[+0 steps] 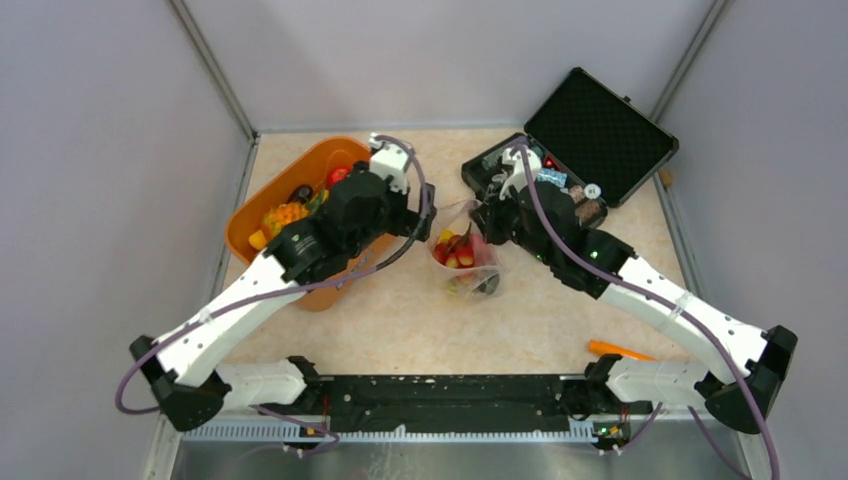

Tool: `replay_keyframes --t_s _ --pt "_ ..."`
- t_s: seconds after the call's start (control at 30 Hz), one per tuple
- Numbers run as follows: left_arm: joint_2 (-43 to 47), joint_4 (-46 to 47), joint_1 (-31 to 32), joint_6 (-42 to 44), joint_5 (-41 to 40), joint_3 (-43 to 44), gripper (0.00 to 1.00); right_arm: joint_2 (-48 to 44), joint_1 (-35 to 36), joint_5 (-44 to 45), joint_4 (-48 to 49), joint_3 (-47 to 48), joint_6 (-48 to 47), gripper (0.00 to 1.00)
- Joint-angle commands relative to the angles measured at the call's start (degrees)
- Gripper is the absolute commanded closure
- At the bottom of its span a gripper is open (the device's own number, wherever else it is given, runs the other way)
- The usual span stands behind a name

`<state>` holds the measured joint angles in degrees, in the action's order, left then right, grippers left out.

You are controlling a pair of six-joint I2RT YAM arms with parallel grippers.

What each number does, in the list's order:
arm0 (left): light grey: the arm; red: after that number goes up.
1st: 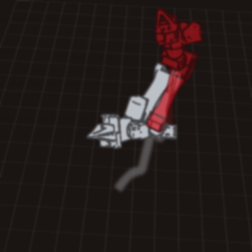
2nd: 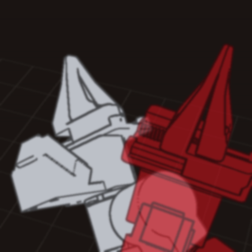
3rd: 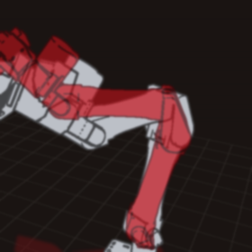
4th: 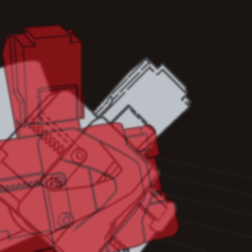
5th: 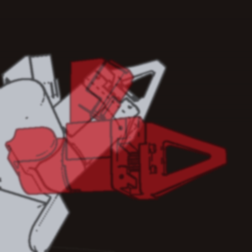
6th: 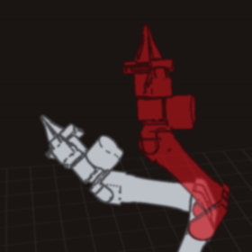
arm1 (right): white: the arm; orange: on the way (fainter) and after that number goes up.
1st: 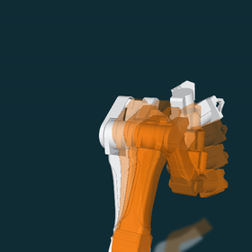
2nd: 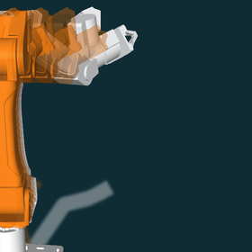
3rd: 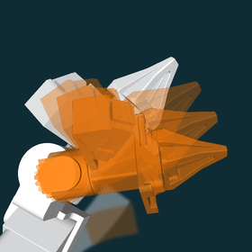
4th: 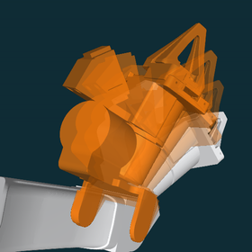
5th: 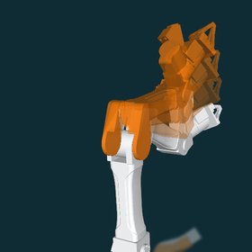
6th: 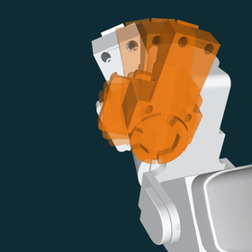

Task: Place the food in the zip-top bag and seal the zipper

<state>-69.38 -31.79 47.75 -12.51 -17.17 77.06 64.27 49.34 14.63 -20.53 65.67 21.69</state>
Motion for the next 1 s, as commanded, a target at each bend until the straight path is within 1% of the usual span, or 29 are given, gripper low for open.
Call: replay_keyframes --t_s 0.0,0.1,0.17,0.23,0.3,0.37,0.43,0.53,0.67,0.73,0.83,0.97 --pt "8.62 4.28 -0.28 -0.67 -1.82 -2.66 0.01 0.8 -0.17 0.18 5.48 1.45 0.81 1.0" --pt "12.36 3.57 -0.8 0.3 -3.74 -4.58 0.01 1.44 -0.19 -0.81 5.77 1.92 0.77 1.0" --pt "13.85 2.38 -3.19 0.61 -5.6 -5.89 0.01 1.52 -0.18 -1.13 6.01 1.94 0.76 1.0" --pt "14.68 1.15 -8.05 0.65 -3.56 -6.75 0.01 1.34 -0.18 -1.51 6.35 1.48 0.99 1.0" --pt "14.96 1.13 -14.59 0.66 1.9 -7.88 0.01 0.99 -0.21 -1.81 6.75 0.94 1.31 1.0" --pt "14.47 1.44 -19.9 0.37 5.03 -8.52 0.01 0.61 -0.21 -2.14 7.23 0.24 1.78 1.0" --pt "13.37 1.51 -23.87 0.3 5.88 -9.06 0.01 0.34 -0.21 -2.49 7.28 -0.21 2.02 1.0" --pt "11.03 0.28 -29.33 -0.6 5.04 -9.62 0.01 -0.09 -0.14 -2.72 7.2 -0.66 2.32 1.0" --pt "10.0 1.01 -36.44 -2.26 9.11 -11.85 0.01 -0.83 -0.21 -2.54 7.25 -1.27 2.38 1.0" --pt "8.98 2.93 -38.61 -1.84 13.06 -13.1 0.01 -0.91 -0.16 -2.52 7.48 -1.47 2.26 1.0" --pt "4.54 3.98 -39.4 -0.46 19.25 -10.95 0.01 -0.66 -0.16 -3.09 7.87 -1.35 2.07 1.0" --pt "-3.24 9.73 -39.65 -0.46 19.95 -8.5 0.01 -0.19 -0.13 -4.16 8.36 -1.33 2.06 1.0"
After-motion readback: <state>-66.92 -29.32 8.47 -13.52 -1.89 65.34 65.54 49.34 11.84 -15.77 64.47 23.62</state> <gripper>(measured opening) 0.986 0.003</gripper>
